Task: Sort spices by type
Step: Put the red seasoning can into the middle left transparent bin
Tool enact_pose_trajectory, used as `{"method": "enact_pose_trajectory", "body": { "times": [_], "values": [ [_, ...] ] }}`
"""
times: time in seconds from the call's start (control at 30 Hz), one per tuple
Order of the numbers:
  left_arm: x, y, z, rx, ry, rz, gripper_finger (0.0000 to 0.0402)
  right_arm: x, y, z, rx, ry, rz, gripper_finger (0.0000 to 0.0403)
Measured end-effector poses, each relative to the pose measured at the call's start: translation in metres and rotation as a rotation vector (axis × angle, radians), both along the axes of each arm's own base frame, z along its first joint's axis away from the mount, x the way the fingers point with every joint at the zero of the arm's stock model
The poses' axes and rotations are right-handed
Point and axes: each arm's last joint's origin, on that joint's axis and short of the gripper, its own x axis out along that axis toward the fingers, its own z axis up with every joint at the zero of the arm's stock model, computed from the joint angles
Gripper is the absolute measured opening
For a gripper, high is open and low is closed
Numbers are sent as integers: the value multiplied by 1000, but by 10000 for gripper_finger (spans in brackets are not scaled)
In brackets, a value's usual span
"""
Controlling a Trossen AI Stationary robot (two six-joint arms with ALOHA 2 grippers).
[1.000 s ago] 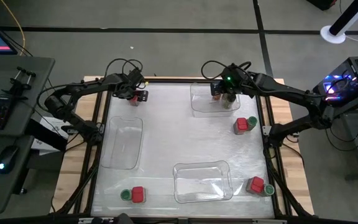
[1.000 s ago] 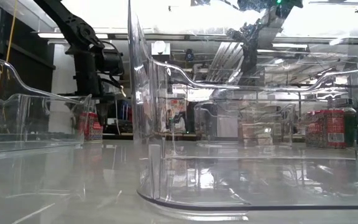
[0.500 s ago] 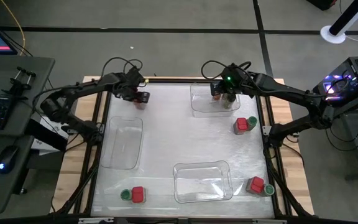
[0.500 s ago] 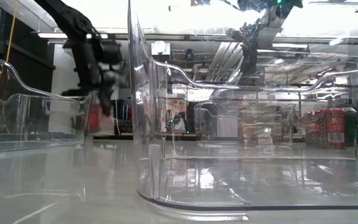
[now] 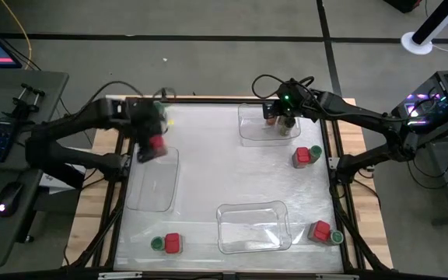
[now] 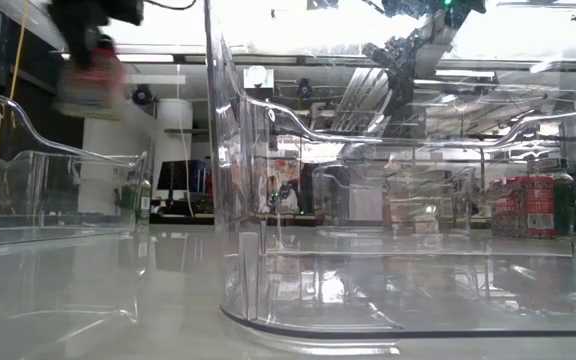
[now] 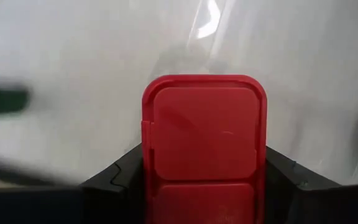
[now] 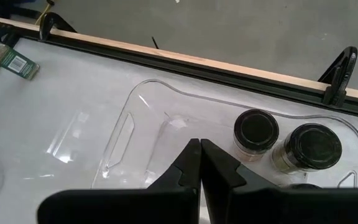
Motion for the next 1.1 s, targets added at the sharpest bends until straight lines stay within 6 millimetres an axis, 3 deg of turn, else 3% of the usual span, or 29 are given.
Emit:
{"method": "enact_pose_trajectory", "body": {
  "times": [0.1, 0.23, 0.37, 0.63, 1.1],
  "values": [
    [-3, -17, -9, 7, 71, -71, 184, 0, 0, 0, -1, 0, 1, 0],
    [11, -28, -30, 56, 45, -148, 184, 1, 0, 1, -17, 0, 17, 0],
    [24, -30, -57, 132, 56, -198, 184, 1, -1, 1, -21, -4, 19, 0],
    [31, -29, -107, 141, 166, -329, 184, 1, 0, 1, -13, -8, 26, 0],
    [44, -27, -120, 201, 119, -416, 184, 2, 0, 1, -11, -10, 27, 0]
  ]
}}
